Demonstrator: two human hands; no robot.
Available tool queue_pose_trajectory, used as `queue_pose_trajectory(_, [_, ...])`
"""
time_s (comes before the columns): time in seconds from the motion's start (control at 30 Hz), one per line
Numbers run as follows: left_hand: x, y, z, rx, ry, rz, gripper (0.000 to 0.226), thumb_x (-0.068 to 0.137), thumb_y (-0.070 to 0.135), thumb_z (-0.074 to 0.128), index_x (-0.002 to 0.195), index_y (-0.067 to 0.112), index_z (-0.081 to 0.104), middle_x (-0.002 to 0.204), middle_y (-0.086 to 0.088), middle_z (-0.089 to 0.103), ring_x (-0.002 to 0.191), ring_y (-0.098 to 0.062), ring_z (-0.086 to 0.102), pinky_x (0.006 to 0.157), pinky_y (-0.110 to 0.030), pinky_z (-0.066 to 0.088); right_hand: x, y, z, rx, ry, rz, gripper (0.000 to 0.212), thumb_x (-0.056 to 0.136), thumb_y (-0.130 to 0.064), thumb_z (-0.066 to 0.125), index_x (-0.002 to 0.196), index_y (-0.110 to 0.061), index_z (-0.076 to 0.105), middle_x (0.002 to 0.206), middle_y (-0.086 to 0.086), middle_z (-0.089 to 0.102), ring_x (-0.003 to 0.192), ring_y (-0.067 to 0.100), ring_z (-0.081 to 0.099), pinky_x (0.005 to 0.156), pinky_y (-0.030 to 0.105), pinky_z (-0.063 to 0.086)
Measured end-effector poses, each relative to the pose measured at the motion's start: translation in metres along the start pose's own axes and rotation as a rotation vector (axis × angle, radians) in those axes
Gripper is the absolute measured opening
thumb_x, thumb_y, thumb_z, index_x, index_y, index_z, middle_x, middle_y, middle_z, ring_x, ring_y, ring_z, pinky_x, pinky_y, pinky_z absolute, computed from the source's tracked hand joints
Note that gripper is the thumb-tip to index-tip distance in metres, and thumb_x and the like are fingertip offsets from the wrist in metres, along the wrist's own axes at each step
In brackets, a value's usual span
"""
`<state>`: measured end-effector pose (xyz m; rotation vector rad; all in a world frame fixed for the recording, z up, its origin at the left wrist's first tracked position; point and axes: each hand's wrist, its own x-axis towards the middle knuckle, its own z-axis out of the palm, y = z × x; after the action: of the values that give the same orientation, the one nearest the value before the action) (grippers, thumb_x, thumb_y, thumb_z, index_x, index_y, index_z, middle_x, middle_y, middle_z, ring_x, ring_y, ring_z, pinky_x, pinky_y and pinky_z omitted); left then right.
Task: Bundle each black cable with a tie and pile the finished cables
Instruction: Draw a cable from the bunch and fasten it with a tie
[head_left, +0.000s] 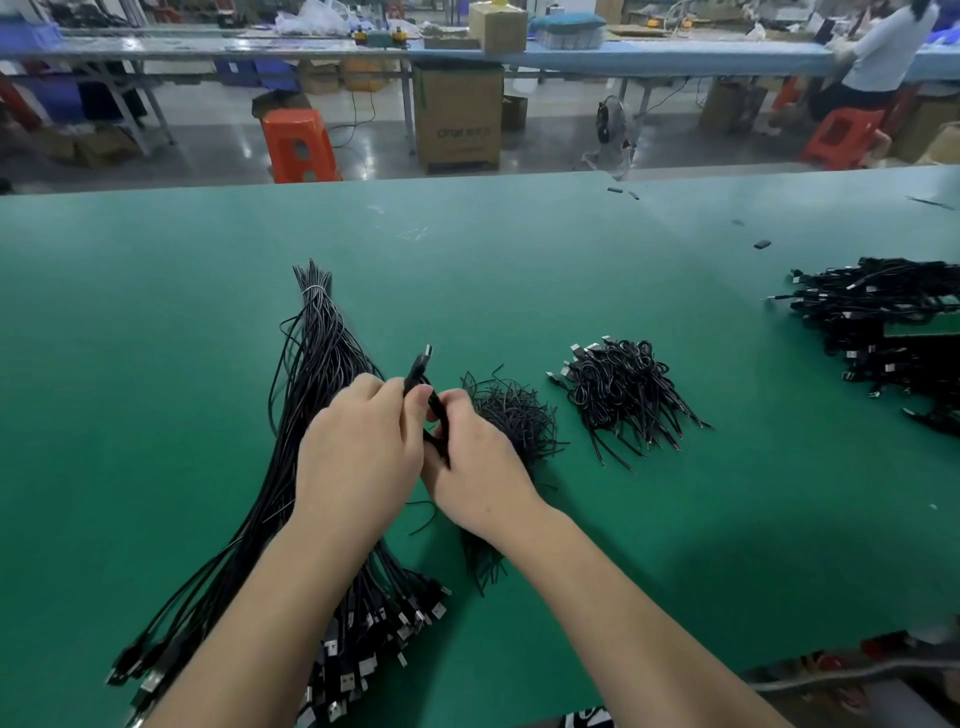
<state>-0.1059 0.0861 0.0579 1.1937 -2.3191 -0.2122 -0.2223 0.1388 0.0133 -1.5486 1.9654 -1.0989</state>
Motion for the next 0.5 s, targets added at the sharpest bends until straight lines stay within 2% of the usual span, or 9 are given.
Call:
queue_pose_trajectory(0.1, [0.004,-0.005,0.006,0.067,-0.040,-0.016,0.048,0.099,0.050,0.025,0.086,0.018,0.058,0.071,0.007,0.046,0.059,-0.019,0.043,0.051,-0.032,0.029,0.000,-0.002,0.002,-0.104,-0.070,-0.009,0.019,0.105,-0.032,0.042,0.119,-0.019,0.040,0.103,0.009,0.065,0.084,0.033,0.061,0.065,0.041,0.039])
queue_pose_trajectory(0.17, [0.009,-0.014,0.008,-0.145,-0.093,-0.033,0.052,0.095,0.056,0.032,0.086,0.013,0.061,0.063,0.005,0.053,0.055,-0.015,0.047,0.050,-0.033,0.034,-0.001,-0.002,0.005,-0.163,-0.075,-0.024,0.018,0.107,-0.028,0.037,0.120,-0.016,0.042,0.103,0.014,0.065,0.087,0.040,0.062,0.065,0.040,0.035])
queue_pose_trajectory(0.23, [0.012,-0.023,0.006,-0.387,-0.116,-0.020,0.044,0.092,0.054,0.050,0.084,0.013,0.063,0.060,0.000,0.056,0.056,-0.014,0.050,0.051,-0.026,0.036,-0.002,-0.003,0.005,-0.201,-0.083,-0.022,0.022,0.107,-0.026,0.034,0.125,-0.014,0.041,0.099,0.016,0.066,0.082,0.040,0.061,0.065,0.038,0.033])
queue_pose_trajectory(0.3, [0.013,-0.029,0.001,-0.492,-0.140,0.001,0.031,0.087,0.049,0.064,0.081,0.019,0.068,0.059,0.002,0.059,0.053,-0.008,0.049,0.050,-0.021,0.036,-0.003,-0.004,0.005,-0.235,-0.101,-0.031,0.026,0.107,-0.026,0.032,0.129,-0.014,0.040,0.095,0.014,0.066,0.074,0.035,0.056,0.065,0.037,0.032])
queue_pose_trajectory(0.4, [0.018,-0.036,-0.006,-0.514,-0.192,0.049,0.017,0.081,0.045,0.074,0.073,0.030,0.070,0.055,0.017,0.059,0.050,-0.001,0.050,0.050,-0.010,0.036,-0.006,-0.005,0.003,-0.223,-0.144,-0.035,0.021,0.107,-0.027,0.030,0.119,-0.014,0.042,0.088,0.007,0.059,0.073,0.031,0.054,0.066,0.039,0.037])
queue_pose_trajectory(0.5, [0.023,-0.041,-0.008,-0.417,-0.252,0.086,0.020,0.079,0.049,0.072,0.071,0.030,0.069,0.060,0.013,0.064,0.054,-0.004,0.055,0.054,-0.013,0.042,-0.007,-0.008,0.002,-0.159,-0.202,-0.001,0.022,0.107,-0.027,0.032,0.119,-0.015,0.046,0.107,0.009,0.063,0.092,0.034,0.061,0.081,0.045,0.049])
